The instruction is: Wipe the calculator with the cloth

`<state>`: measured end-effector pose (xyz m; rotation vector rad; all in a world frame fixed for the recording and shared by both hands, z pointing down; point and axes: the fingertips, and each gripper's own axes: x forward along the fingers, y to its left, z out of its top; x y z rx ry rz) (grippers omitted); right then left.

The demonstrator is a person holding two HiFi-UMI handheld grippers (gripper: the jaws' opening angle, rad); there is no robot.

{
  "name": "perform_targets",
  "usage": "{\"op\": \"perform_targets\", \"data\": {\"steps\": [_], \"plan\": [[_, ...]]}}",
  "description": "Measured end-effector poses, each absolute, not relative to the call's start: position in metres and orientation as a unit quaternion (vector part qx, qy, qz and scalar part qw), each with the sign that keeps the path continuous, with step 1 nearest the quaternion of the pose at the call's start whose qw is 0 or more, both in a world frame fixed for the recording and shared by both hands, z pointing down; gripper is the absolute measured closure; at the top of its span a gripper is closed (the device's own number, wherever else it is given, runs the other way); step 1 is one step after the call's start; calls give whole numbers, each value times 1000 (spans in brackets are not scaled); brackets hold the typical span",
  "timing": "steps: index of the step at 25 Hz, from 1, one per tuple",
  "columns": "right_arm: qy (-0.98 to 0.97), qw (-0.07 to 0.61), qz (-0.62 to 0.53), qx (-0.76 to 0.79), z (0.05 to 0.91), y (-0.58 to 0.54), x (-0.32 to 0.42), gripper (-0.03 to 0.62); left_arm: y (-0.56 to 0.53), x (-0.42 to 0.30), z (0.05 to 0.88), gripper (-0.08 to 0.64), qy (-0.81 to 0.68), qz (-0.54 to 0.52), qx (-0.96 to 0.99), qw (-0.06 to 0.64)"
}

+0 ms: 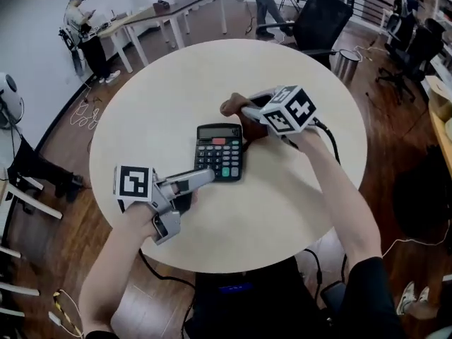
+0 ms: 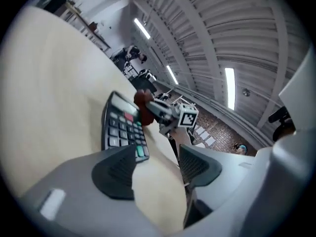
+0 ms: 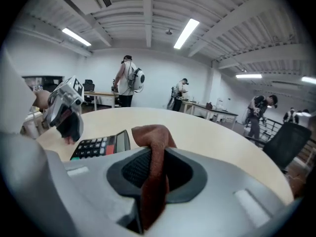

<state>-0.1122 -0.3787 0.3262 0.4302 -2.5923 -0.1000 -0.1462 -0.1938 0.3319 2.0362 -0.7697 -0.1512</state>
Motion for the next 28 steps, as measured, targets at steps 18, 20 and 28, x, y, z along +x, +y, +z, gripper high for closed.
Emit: {"op": "perform_targets", "data": {"steps": [18, 20, 28], "plan": [[-968, 207, 127, 62, 340, -284, -100, 525, -280, -270, 332, 296, -517, -89, 764, 376], [-971, 190, 99, 103, 332, -299, -94, 525, -257, -263, 331, 307, -505, -52, 788, 350], [-976, 169, 38, 129, 325, -322, -143, 525, -214, -210, 350, 316, -466, 82, 829, 297]]}}
